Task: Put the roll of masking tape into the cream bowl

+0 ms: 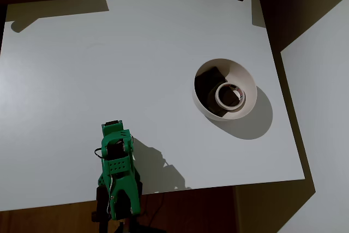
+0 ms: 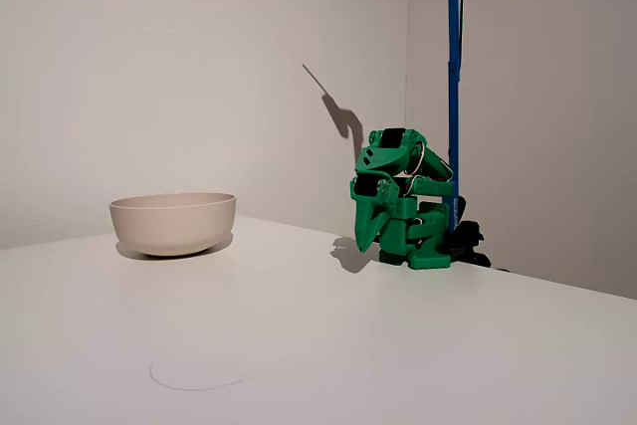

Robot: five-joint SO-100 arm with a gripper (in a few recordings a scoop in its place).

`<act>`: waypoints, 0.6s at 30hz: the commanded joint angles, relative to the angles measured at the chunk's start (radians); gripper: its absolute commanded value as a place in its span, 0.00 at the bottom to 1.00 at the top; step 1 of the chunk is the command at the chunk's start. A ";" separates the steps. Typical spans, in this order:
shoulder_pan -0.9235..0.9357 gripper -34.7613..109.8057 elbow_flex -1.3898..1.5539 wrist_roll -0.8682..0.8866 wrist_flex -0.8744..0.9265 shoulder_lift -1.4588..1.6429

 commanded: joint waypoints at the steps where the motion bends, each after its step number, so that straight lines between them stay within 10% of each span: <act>1: -0.015 0.18 -0.063 0.026 0.054 0.008; 18: -0.005 0.18 -0.064 0.021 0.061 0.008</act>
